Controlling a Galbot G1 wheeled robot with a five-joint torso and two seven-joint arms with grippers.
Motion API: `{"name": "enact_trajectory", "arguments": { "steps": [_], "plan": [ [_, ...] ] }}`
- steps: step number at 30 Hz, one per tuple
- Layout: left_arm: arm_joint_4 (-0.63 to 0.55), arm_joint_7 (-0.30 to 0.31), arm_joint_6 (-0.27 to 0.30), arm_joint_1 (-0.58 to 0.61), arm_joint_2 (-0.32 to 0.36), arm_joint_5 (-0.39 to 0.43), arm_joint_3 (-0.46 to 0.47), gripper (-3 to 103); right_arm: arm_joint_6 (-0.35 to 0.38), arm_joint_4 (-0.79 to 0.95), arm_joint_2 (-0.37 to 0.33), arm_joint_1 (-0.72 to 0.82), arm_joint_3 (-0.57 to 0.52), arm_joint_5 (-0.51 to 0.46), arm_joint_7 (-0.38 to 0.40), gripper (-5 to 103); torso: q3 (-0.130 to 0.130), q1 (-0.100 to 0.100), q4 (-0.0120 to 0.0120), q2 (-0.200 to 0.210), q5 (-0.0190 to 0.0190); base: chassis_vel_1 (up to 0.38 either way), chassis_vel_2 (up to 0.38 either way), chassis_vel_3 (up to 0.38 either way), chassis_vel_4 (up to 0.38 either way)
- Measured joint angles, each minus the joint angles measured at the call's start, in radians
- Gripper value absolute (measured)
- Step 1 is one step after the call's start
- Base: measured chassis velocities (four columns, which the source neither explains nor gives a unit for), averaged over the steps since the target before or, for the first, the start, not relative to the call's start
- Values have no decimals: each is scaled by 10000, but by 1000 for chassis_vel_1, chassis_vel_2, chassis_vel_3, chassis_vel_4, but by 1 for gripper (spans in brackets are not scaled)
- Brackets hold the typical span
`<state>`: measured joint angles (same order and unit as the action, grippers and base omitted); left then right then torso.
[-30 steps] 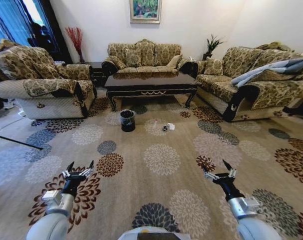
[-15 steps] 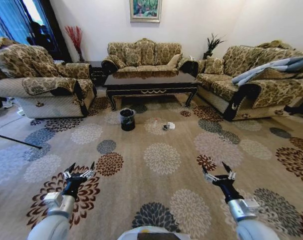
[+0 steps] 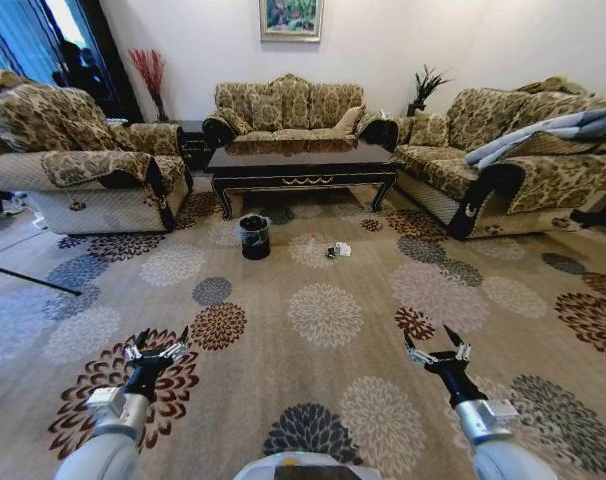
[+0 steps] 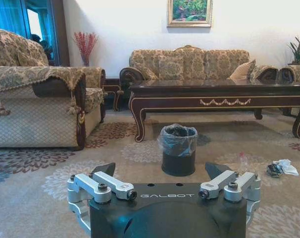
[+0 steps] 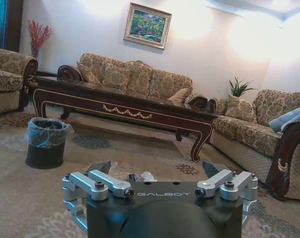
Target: Move to the front of the table and pick up the trash from the floor, then place it into the trash bin.
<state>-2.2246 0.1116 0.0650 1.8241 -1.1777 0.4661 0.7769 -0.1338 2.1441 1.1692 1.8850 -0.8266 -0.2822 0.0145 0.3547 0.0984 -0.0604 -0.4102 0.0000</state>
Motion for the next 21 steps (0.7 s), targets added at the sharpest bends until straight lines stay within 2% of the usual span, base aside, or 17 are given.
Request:
{"name": "enact_trajectory", "arguments": {
  "steps": [21],
  "plan": [
    [-40, -68, -14, 219, 6, -56, -130, 100, -70, -34, 116, -62, 127, 214, -43, 100, -565, -309, 0, 878, 0, 0, 0, 0, 0]
  ]
}}
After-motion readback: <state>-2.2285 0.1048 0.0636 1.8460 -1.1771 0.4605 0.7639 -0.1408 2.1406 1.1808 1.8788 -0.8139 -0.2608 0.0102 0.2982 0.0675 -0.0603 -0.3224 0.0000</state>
